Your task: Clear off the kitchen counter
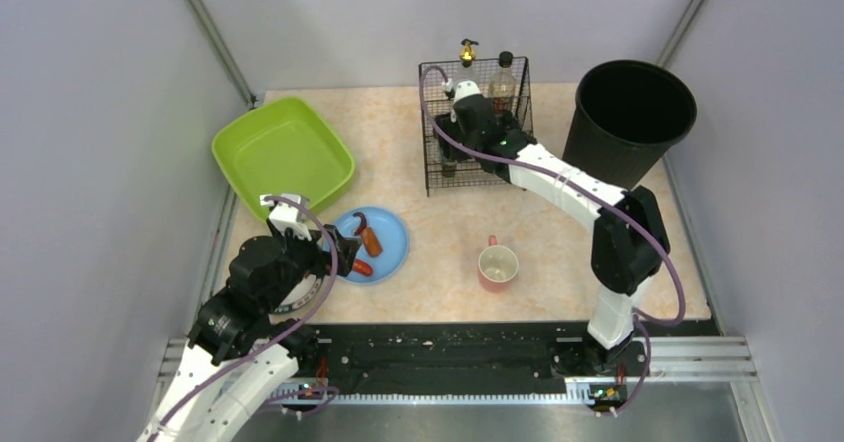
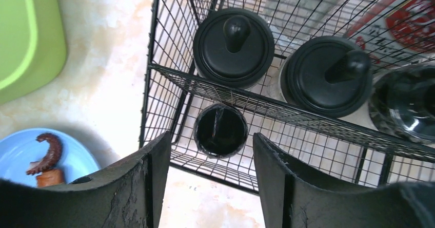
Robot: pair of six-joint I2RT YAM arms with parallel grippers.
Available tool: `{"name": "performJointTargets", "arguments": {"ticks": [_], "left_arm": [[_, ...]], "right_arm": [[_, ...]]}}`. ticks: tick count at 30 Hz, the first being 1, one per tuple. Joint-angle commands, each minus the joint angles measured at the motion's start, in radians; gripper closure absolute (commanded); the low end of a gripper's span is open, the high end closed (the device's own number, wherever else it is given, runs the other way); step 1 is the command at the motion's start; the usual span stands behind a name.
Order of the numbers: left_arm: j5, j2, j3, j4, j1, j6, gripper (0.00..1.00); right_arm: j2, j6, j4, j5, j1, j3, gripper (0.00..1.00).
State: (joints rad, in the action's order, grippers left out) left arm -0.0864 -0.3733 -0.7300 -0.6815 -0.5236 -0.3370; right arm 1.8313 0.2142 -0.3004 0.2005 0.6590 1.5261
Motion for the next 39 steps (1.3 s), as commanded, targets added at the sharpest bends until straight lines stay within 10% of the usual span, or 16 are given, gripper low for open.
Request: {"name": "performJointTargets", "arguments": {"ticks": [1,39], "left_arm": [[0.001,-0.004,0.001,0.036,0.001,0.009,0.01],[-0.032,-0.019,-0.002,0.03,0.001,0.003,0.01]], "right_arm": [[-0.127,0.009,0.008,0.004,0.024,0.012,0.41],[-0.341,0.156,0.158,-0.168,0.283,-0.415,0.37]]}}
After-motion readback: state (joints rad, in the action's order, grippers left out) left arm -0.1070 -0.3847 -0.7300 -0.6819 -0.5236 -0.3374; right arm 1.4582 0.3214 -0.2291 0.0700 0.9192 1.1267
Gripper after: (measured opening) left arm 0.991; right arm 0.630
